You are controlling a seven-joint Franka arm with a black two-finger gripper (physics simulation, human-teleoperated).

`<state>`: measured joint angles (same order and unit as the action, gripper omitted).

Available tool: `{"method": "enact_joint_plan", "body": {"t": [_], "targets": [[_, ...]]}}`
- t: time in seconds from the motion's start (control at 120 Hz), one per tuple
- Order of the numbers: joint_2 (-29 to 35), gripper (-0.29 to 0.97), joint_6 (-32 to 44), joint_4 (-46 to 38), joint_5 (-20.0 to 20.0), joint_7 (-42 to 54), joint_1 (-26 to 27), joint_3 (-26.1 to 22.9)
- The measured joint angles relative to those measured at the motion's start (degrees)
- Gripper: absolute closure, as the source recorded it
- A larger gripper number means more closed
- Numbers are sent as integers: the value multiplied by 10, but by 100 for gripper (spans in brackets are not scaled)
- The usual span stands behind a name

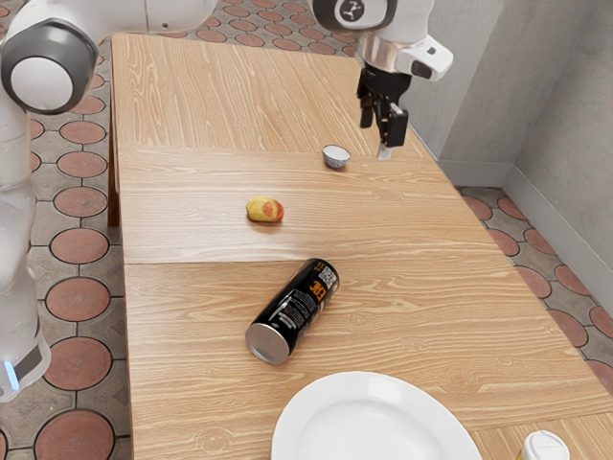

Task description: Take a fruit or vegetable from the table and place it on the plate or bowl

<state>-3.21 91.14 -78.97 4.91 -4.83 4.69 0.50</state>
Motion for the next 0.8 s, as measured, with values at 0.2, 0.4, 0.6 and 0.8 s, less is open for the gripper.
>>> {"method": "enact_joint_plan", "body": {"t": [0.2,0.4,0.6,0.8], "targets": [[-1,0,-4,-1,-11,0,-5,1],[3,0,-19,0,-11,33,-12,5],[22,0,-65,-3,6,114,-12,14],[96,0,-82,-106,18,179,-1,51]]}}
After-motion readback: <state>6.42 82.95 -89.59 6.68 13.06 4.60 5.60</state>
